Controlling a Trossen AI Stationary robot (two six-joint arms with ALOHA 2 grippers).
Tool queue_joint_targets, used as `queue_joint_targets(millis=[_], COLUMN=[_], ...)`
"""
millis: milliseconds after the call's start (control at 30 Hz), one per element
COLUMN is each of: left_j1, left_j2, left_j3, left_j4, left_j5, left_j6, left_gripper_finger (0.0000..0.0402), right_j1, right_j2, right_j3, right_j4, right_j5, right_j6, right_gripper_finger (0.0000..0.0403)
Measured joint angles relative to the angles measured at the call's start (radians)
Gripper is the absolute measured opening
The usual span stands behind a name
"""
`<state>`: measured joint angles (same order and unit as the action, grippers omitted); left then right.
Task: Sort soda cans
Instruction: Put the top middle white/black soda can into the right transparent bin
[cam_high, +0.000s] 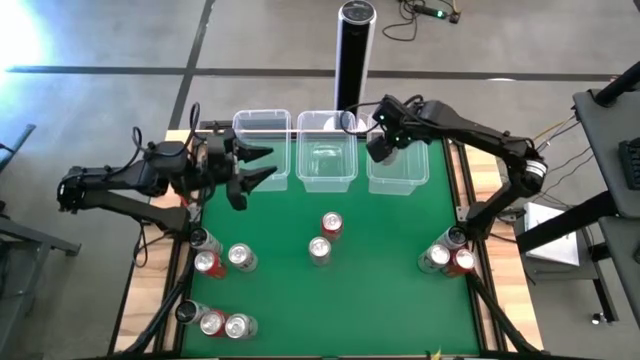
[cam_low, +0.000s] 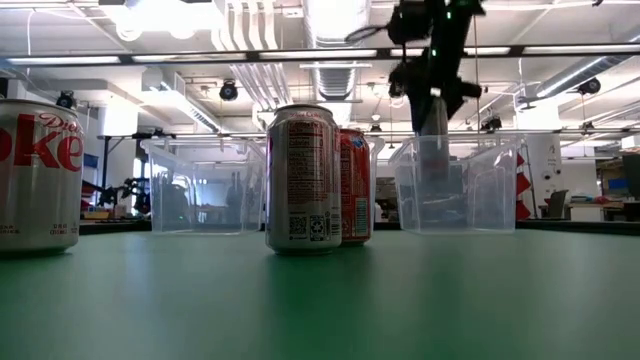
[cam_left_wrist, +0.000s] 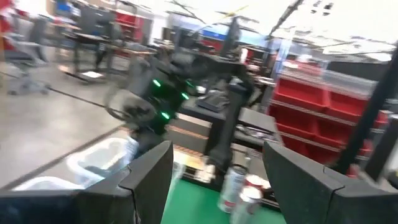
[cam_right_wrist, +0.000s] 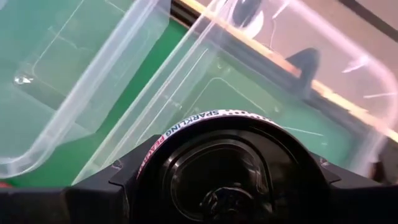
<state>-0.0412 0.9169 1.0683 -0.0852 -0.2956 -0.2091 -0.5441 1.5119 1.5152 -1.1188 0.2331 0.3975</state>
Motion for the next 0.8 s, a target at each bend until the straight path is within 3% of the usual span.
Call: queue_joint_targets(millis=[333,600,800], left_j1=[0.048,0.050,0.050], left_j2=[0.000,-0.002,-0.002], left_j3=[0.000,0.001,0.001], left_j4=[0.002,0.005,0.004], left_j5=[-0.012,-0.012,-0.010], left_j6=[0.017,-0.011,-0.027], left_gripper_finger=[0.0233,0.0233,0.0233], right_j1=[-0.037,-0.061,-0.062], right_j2=[-0.006,0.052,0.075], right_j3=[-0.212,-0.228,-0.228], right_j4=[0.181,0.188,0.183], right_j5=[-0.083,-0.111,-0.155], right_j6=[-0.036,-0.102,-0.110], right_gripper_finger=[0.0246,0.0249,0.0290])
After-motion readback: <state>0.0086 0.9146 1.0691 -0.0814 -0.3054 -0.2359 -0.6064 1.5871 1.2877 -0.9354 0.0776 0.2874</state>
